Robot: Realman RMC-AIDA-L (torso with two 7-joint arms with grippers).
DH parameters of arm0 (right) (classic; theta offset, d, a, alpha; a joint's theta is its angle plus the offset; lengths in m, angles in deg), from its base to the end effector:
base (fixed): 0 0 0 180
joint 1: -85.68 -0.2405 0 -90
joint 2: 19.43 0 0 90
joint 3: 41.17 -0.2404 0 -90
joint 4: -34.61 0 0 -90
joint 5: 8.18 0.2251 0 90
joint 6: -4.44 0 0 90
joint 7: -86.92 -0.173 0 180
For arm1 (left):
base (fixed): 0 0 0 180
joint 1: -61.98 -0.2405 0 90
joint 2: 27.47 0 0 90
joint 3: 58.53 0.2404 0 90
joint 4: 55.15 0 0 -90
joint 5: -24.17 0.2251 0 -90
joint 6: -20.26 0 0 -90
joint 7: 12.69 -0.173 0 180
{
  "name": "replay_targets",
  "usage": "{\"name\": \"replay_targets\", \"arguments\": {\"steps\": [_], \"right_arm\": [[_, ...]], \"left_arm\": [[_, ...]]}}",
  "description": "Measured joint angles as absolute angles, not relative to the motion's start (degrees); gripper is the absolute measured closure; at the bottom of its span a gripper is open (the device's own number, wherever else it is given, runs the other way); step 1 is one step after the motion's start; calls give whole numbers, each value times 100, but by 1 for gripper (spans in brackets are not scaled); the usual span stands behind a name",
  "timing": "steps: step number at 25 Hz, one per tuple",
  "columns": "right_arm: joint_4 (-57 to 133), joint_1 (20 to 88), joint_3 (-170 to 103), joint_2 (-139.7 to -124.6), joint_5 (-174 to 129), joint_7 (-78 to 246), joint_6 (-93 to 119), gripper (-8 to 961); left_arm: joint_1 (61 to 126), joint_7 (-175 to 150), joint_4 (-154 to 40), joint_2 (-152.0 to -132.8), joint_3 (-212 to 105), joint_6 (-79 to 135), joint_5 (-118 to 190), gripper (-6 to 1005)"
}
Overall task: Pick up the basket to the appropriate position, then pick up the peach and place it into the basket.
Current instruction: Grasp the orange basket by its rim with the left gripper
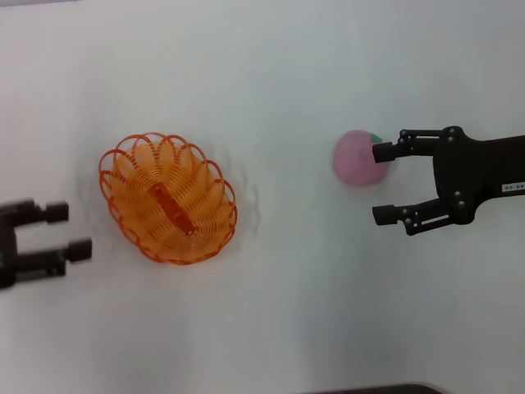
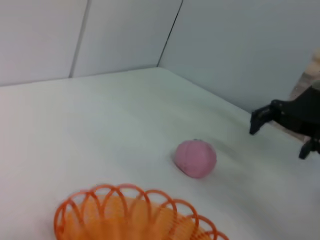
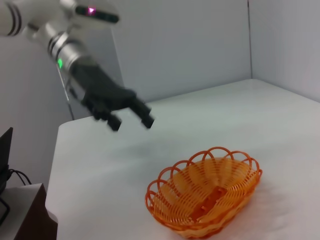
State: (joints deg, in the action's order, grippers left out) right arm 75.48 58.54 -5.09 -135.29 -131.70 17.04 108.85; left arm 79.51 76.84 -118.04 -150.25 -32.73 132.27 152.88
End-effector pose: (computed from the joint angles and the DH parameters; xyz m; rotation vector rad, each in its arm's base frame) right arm 0.2700 0.2978 0.0109 -2.9373 0.3861 0.6145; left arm -0.2932 0.2550 0.0500 -2.7270 -0.8716 -0.5501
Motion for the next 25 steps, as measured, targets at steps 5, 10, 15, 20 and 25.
{"name": "replay_targets", "arguments": {"steps": [5, 10, 15, 20, 25], "right_arm": [[7548, 5800, -503, -13568, -13171, 1744, 10885, 9], [7548, 5784, -488, -13608, -13174, 1778, 10830, 9], [7548, 5799, -488, -13643, -13176, 1782, 10810, 10], [7524, 5831, -526, -13651, -13161, 1796, 10799, 12], [7513, 5843, -538, -13648, -13143, 1801, 10754, 13]], "left_arm": [[8554, 9173, -12685, -14940, -2843, 13319, 15608, 242], [9336, 10318, -12862, -14793, -2420, 13134, 16066, 243], [10006, 11273, -12841, -14716, -1862, 12592, 16672, 243], [10445, 11851, -12629, -14715, -1161, 11775, 17524, 243], [10703, 12199, -12187, -14783, -702, 11199, 18144, 243]]}}
